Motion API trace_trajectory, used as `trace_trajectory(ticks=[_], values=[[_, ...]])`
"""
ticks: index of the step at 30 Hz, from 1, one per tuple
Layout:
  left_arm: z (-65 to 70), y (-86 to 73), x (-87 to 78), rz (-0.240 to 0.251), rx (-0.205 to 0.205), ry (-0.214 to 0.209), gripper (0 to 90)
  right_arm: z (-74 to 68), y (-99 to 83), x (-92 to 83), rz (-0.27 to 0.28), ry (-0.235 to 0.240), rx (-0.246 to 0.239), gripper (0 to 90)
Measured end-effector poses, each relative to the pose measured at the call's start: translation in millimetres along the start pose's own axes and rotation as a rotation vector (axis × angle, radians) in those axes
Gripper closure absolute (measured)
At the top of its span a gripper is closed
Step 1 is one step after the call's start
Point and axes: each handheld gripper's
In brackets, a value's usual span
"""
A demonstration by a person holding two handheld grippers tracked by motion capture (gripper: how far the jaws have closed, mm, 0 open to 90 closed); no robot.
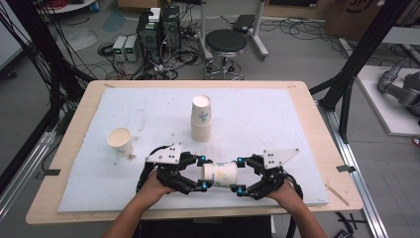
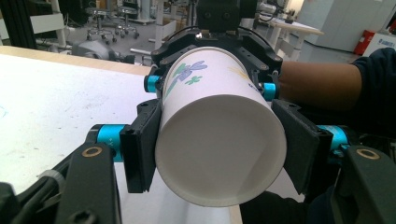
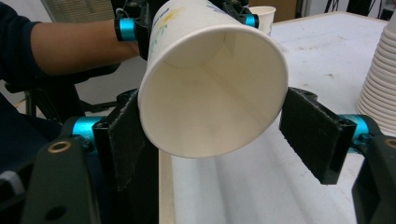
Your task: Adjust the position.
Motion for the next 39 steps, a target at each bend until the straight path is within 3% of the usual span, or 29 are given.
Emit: trace_trajectory(ticks=[6,12,14,16,19,27,33,39], values=[[0.3,-0.1,0.2,0.01,0.003,0.0,36.8,2.1,-3.4,-0.7,0.039,0.022,0.013,29.0],[0.0,-0.5,1.4,-0.003,-0.017,0.007,35.4,2.0,-1.4,-3.1,0.032,0.006,0.005,30.8],[-0.8,-0.7,2.4,-0.012,-0.036,-0.008,32.1,2.1,-1.5,-3.3,0.031,0.008,0.005,30.8],[-0.9,-1.1,4.4,-0.036,-0.063,0.015,22.5,1.9,-1.2,-3.0,0.024,0.013,0.009,30.7],[-0.8,-0.9,3.9,-0.073,-0.067,0.044,15.1,1.0,0.5,-3.8,-0.016,-0.009,0.001,30.6],[3.0,7.9,3.2,-0.203,-0.011,0.122,15.0,0.4,13.1,-9.5,-0.142,-0.08,-0.028,30.1],[3.8,13.3,5.3,-0.256,0.01,0.149,15.0,2.0,28.4,-13.2,-0.265,-0.128,-0.08,30.0],[3.0,17.3,6.6,-0.296,0.03,0.171,15.2,1.9,42.0,-14.7,-0.331,-0.148,-0.115,30.0]])
Point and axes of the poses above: each handheld gripper's, and its own axes: x roughly forward along the jaws, y roughly out of its top, z roughly to its right, and after that the axes turned 7 degrees about -z, right-handed
